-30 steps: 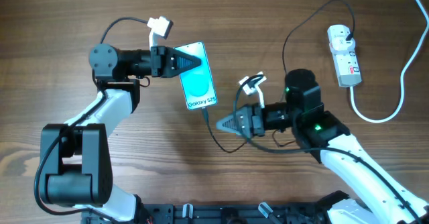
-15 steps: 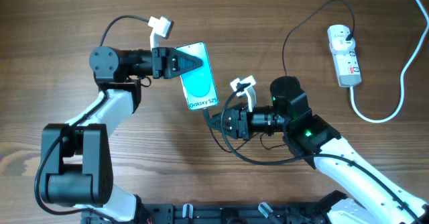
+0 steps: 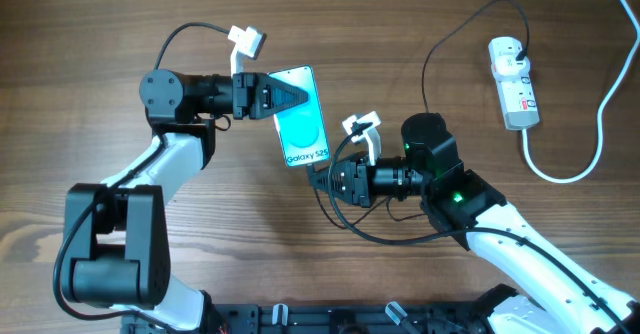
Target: Plug charger to phone and switch on socket
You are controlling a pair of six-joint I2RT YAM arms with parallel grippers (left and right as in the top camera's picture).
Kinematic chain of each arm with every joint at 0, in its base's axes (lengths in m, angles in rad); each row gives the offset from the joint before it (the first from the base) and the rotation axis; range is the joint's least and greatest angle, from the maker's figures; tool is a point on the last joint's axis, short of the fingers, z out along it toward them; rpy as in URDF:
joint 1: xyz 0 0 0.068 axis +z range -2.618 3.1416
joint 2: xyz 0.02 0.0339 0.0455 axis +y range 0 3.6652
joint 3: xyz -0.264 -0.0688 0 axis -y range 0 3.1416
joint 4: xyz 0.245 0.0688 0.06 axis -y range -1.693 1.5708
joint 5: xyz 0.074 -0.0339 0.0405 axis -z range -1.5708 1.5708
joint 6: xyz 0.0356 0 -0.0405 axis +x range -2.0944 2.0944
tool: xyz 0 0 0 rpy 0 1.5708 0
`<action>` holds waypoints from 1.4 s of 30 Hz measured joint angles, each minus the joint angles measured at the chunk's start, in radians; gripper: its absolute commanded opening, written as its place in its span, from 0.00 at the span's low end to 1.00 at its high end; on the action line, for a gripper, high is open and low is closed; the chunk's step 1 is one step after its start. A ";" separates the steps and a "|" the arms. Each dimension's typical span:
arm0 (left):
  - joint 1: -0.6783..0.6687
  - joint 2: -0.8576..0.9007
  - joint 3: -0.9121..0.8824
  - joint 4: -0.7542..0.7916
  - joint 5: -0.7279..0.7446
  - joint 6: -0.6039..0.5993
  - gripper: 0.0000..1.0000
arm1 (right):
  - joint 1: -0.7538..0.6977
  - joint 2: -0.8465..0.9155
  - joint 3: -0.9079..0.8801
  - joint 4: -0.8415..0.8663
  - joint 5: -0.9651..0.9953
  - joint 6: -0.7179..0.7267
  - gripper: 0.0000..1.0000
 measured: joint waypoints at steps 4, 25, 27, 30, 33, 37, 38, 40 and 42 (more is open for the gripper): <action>-0.015 0.000 0.000 0.000 0.000 0.004 0.04 | 0.000 0.001 0.000 0.001 0.000 0.003 0.33; -0.051 0.000 -0.001 0.002 0.001 0.023 0.04 | 0.001 0.005 0.006 -0.018 -0.062 -0.007 0.05; -0.057 0.000 -0.013 0.003 0.000 0.028 0.04 | 0.001 0.005 0.008 -0.044 -0.068 -0.024 0.04; -0.057 0.000 -0.059 0.003 -0.013 0.031 0.04 | 0.001 0.005 0.008 -0.097 -0.075 -0.048 0.05; -0.057 0.000 -0.097 0.003 -0.029 0.034 0.04 | 0.004 0.005 0.019 -0.151 -0.075 -0.069 0.04; -0.056 0.000 -0.105 0.006 -0.039 0.032 0.04 | 0.004 0.005 0.035 -0.186 -0.070 -0.092 0.04; -0.056 0.000 -0.105 0.007 -0.039 0.031 0.04 | 0.004 0.005 0.036 -0.189 -0.070 -0.095 0.05; -0.056 0.000 -0.105 0.007 -0.040 0.031 0.04 | 0.004 0.005 0.037 -0.191 -0.068 -0.099 0.04; -0.056 0.000 -0.105 0.013 -0.040 0.031 0.04 | 0.004 0.005 0.038 -0.194 -0.067 -0.101 0.04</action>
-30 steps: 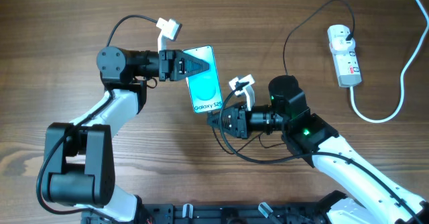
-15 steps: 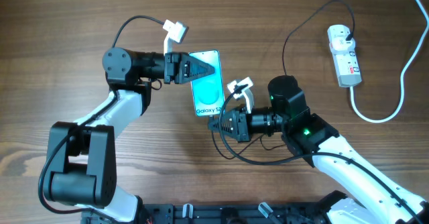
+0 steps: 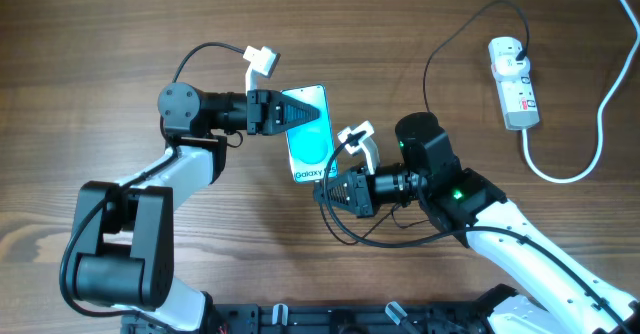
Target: Plug charger to phone and switch on socket
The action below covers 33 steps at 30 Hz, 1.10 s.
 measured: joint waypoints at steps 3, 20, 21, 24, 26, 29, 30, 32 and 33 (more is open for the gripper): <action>0.000 0.000 0.000 0.019 -0.002 -0.001 0.04 | 0.000 0.000 0.003 -0.003 0.000 0.000 0.04; -0.008 0.000 -0.092 0.103 -0.092 -0.028 0.04 | 0.002 0.007 0.015 -0.064 0.000 0.005 0.04; -0.011 0.000 -0.094 0.103 -0.097 -0.027 0.04 | 0.000 0.007 0.015 -0.069 0.000 0.005 0.04; -0.012 0.000 -0.103 0.103 -0.105 -0.027 0.04 | 0.001 0.007 0.015 -0.073 0.000 0.005 0.08; -0.013 0.000 -0.109 0.106 -0.111 -0.027 0.04 | 0.001 0.007 0.015 -0.078 0.000 0.005 0.12; -0.017 0.000 -0.111 0.109 -0.113 -0.025 0.04 | 0.001 0.006 0.018 -0.098 0.000 0.008 0.20; -0.020 0.000 -0.114 0.110 -0.113 -0.018 0.04 | 0.002 0.006 0.024 -0.118 -0.002 0.007 0.24; -0.021 0.000 -0.120 0.115 -0.115 -0.011 0.04 | 0.005 0.006 0.037 -0.151 -0.001 0.003 0.37; -0.021 0.000 -0.121 0.121 -0.114 -0.009 0.04 | 0.007 0.006 0.045 -0.165 -0.001 0.001 0.45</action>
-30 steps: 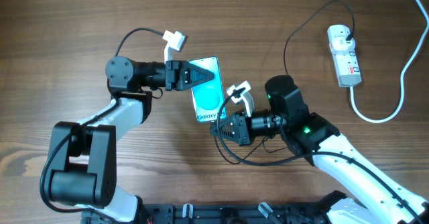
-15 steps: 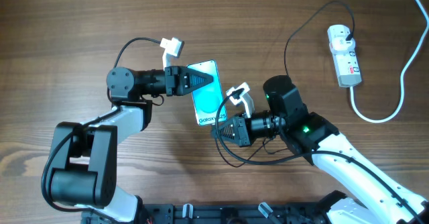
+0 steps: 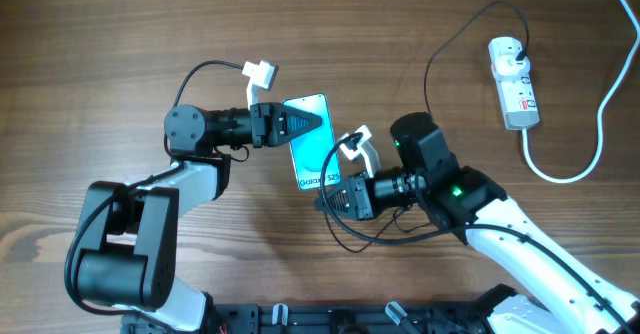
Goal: Plug charger to phone and switch on socket
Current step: 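Release the cable with the right gripper and lay the phone flat with left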
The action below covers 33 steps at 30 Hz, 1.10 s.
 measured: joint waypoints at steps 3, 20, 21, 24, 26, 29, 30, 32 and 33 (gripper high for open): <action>0.000 0.000 -0.001 0.010 0.047 -0.002 0.04 | -0.002 0.000 0.014 -0.002 0.027 -0.003 0.60; -0.011 0.006 0.479 -0.391 0.119 -0.007 0.04 | -0.049 -0.395 0.091 -0.306 0.561 -0.020 0.91; -0.011 0.008 0.500 -0.439 0.098 -0.001 0.04 | -0.049 -0.440 0.092 -0.329 0.585 -0.018 0.91; -0.017 0.010 0.563 -0.650 -0.004 0.042 0.04 | -0.049 -0.573 0.096 -0.420 0.669 0.004 0.91; -0.033 0.016 0.610 -0.823 -0.086 0.118 0.04 | -0.049 -0.641 0.098 -0.473 0.713 0.019 0.91; -0.073 0.023 0.692 -1.068 -0.172 0.255 0.04 | -0.049 -0.702 0.100 -0.545 0.777 0.037 0.91; -0.100 0.027 0.731 -1.180 -0.207 0.344 0.04 | -0.049 -0.705 0.101 -0.567 0.793 0.045 0.91; -0.136 0.036 0.787 -1.346 -0.238 0.470 0.04 | -0.049 -0.705 0.101 -0.601 0.819 0.056 0.92; -0.153 0.047 0.810 -1.415 -0.250 0.531 0.04 | -0.049 -0.705 0.101 -0.617 0.829 0.060 0.92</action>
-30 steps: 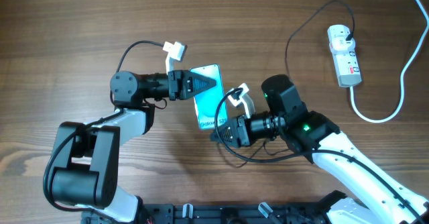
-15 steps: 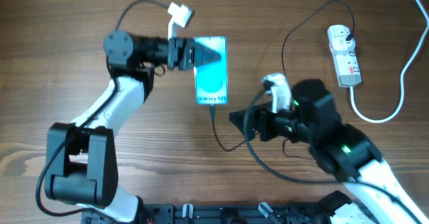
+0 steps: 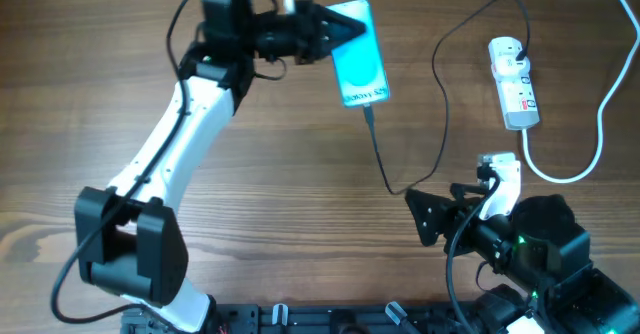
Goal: Plug charger to phone and switch on socket
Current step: 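Release the cable with the right gripper and lay the phone flat with left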
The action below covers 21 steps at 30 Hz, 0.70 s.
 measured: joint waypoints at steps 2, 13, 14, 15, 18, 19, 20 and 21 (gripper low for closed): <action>-0.027 0.031 0.020 -0.124 -0.008 0.123 0.04 | 0.000 0.000 0.000 -0.016 0.014 0.007 0.92; -0.023 0.317 0.021 -0.467 -0.116 0.627 0.04 | 0.000 0.000 0.000 -0.043 0.050 0.026 0.93; -0.022 0.331 0.021 -0.467 -0.124 0.643 0.04 | 0.000 0.000 0.000 -0.043 0.051 0.030 0.93; -0.020 0.348 0.021 -0.467 -0.130 0.657 0.04 | 0.000 0.000 0.000 -0.043 0.051 0.034 0.93; -0.015 0.405 0.021 -0.463 -0.141 0.680 0.04 | 0.000 0.000 0.000 -0.043 0.051 0.041 0.93; -0.011 0.432 0.021 -0.460 -0.146 0.684 0.04 | 0.000 0.000 0.000 -0.043 0.051 0.042 0.93; -0.006 0.454 0.021 -0.458 -0.149 0.688 0.04 | 0.000 0.000 0.000 -0.043 0.051 0.042 0.93; -0.003 0.469 0.021 -0.450 -0.150 0.690 0.04 | 0.000 0.000 0.000 -0.043 0.051 0.042 0.93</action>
